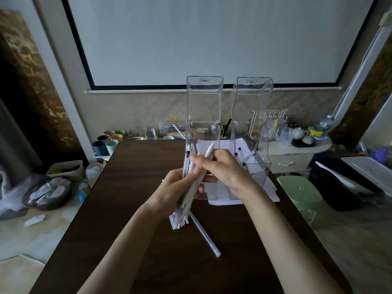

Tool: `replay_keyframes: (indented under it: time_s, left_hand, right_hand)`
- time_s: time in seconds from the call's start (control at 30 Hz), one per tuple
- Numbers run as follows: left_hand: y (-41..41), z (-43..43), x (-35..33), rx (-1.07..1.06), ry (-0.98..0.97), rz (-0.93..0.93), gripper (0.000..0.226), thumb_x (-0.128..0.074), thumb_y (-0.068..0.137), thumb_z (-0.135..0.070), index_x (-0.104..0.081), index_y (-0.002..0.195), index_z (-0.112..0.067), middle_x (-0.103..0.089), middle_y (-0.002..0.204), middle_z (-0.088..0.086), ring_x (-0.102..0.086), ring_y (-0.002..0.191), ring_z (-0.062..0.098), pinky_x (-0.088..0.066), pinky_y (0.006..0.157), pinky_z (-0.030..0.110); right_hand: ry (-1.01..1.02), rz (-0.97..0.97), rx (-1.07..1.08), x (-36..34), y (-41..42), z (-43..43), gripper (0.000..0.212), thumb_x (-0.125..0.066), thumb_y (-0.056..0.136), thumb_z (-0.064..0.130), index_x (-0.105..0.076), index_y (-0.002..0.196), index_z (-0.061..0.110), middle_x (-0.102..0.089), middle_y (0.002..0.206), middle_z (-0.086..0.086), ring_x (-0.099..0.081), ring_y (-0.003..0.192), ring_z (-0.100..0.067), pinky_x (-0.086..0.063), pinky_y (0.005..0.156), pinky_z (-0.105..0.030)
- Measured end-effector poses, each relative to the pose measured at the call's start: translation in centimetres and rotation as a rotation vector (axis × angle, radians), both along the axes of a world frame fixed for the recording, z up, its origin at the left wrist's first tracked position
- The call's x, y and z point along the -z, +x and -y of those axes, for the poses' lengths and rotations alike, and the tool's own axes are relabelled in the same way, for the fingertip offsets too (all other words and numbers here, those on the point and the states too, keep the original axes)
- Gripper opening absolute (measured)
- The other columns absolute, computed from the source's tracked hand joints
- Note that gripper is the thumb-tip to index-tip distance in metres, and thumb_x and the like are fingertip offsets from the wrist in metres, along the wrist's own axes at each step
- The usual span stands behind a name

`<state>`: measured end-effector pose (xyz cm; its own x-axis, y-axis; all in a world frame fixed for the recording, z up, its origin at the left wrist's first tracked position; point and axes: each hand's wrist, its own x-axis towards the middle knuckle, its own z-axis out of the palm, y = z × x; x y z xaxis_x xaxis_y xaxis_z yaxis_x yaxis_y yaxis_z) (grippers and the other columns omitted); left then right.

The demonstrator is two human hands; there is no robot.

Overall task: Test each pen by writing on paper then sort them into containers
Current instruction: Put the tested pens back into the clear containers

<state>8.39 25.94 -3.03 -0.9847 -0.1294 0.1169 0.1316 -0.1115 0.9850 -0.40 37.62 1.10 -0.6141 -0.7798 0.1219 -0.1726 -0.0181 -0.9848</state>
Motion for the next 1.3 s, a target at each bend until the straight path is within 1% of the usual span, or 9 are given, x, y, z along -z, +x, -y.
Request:
replay_keyframes:
  time_s: [0.23, 0.47, 0.6, 0.73, 0.8, 1.0, 1.1, 1.2, 1.3]
  left_hand:
    - [-0.5, 0.6, -1.5, -0.007, 0.053, -0.005, 0.037, -0.041, 0.091, -0.033, -0.063, 0.1, -0.005, -0.071, 0.076, 0.011, -0.063, 0.059, 0.013, -0.05, 0.054, 0.022]
    - [-0.5, 0.6, -1.9, 0.031, 0.086, 0.054, 0.046, -0.041, 0.089, -0.037, -0.063, 0.104, 0.001, -0.072, 0.084, 0.014, -0.068, 0.063, 0.015, -0.054, 0.054, 0.025]
    - [-0.9, 0.2, -1.6, 0.014, 0.086, 0.048, 0.048, -0.039, 0.089, -0.039, -0.064, 0.103, 0.0, -0.073, 0.085, 0.01, -0.07, 0.074, 0.016, -0.055, 0.06, 0.024]
    - [-1.6, 1.4, -1.6, -0.115, -0.003, -0.01, 0.048, -0.039, 0.091, -0.043, -0.066, 0.104, -0.006, -0.069, 0.094, 0.016, -0.067, 0.085, 0.025, -0.055, 0.075, 0.029]
    - [-1.8, 2.4, -1.9, -0.224, 0.001, -0.073, 0.043, -0.04, 0.09, -0.04, -0.064, 0.106, -0.008, -0.07, 0.101, 0.009, -0.067, 0.093, 0.021, -0.054, 0.08, 0.029]
    - [-1.4, 4.3, -2.3, -0.541, 0.162, -0.113, 0.035, -0.045, 0.093, -0.036, -0.057, 0.079, -0.007, -0.055, 0.052, -0.001, -0.054, 0.044, 0.011, -0.044, 0.043, 0.02]
    - [-1.4, 4.5, -2.1, -0.525, 0.214, -0.106, 0.043, -0.044, 0.089, -0.047, -0.055, 0.08, -0.007, -0.033, 0.05, -0.005, -0.029, 0.038, 0.006, -0.025, 0.037, 0.017]
    - [-1.6, 4.5, -2.1, -0.419, 0.376, -0.122, 0.053, -0.03, 0.087, -0.062, -0.054, 0.09, -0.015, -0.033, 0.055, -0.005, -0.027, 0.045, 0.007, -0.026, 0.043, 0.019]
    - [-1.8, 4.2, -2.3, -0.392, 0.455, -0.2, 0.028, -0.032, 0.098, -0.037, -0.055, 0.1, -0.021, -0.039, 0.063, -0.003, -0.036, 0.054, 0.01, -0.034, 0.055, 0.024]
  right_hand:
    - [-0.11, -0.08, 0.15, -0.2, -1.3, 0.7, 0.023, -0.061, 0.09, 0.021, -0.064, 0.084, -0.001, -0.062, 0.067, -0.01, -0.063, 0.06, -0.014, -0.052, 0.058, -0.024]
    - [0.062, -0.165, 0.059, -0.9, -2.5, 0.4, 0.031, -0.068, 0.085, 0.024, -0.064, 0.087, -0.007, -0.057, 0.06, -0.003, -0.055, 0.05, -0.004, -0.042, 0.055, -0.02]
    - [0.039, -0.155, 0.083, -0.5, -2.6, 0.4, 0.024, -0.069, 0.085, 0.023, -0.062, 0.072, 0.004, -0.048, 0.056, -0.008, -0.05, 0.047, -0.012, -0.042, 0.048, -0.024]
    - [-0.045, -0.226, 0.225, -0.4, -3.2, 0.9, 0.053, -0.073, 0.077, 0.038, -0.055, 0.071, -0.012, -0.044, 0.053, -0.022, -0.044, 0.052, -0.02, -0.037, 0.053, -0.028]
    - [-0.162, -0.271, 0.369, -1.8, -3.9, 0.6, 0.046, -0.069, 0.084, 0.025, -0.047, 0.057, -0.006, -0.035, 0.039, 0.006, -0.031, 0.039, -0.006, -0.028, 0.044, -0.019]
    - [-0.424, -0.43, 0.692, -5.1, -6.3, 1.5, 0.041, -0.063, 0.089, 0.016, -0.042, 0.054, 0.016, -0.041, 0.042, 0.013, -0.036, 0.04, 0.001, -0.028, 0.044, -0.015]
    - [-0.255, -0.57, 0.717, -3.8, -6.7, 3.1, 0.043, -0.064, 0.089, 0.021, -0.042, 0.053, 0.014, -0.039, 0.046, 0.008, -0.035, 0.038, -0.002, -0.025, 0.042, -0.015]
    - [0.25, -0.807, 0.672, -1.1, -6.4, 4.3, 0.049, -0.062, 0.085, 0.047, -0.039, 0.055, 0.017, -0.035, 0.046, 0.006, -0.031, 0.04, -0.007, -0.022, 0.041, -0.023]
    - [0.309, -0.837, 0.648, 0.7, -5.6, 3.4, 0.049, -0.046, 0.082, 0.065, -0.046, 0.059, 0.022, -0.036, 0.045, 0.006, -0.031, 0.038, -0.008, -0.021, 0.038, -0.02]
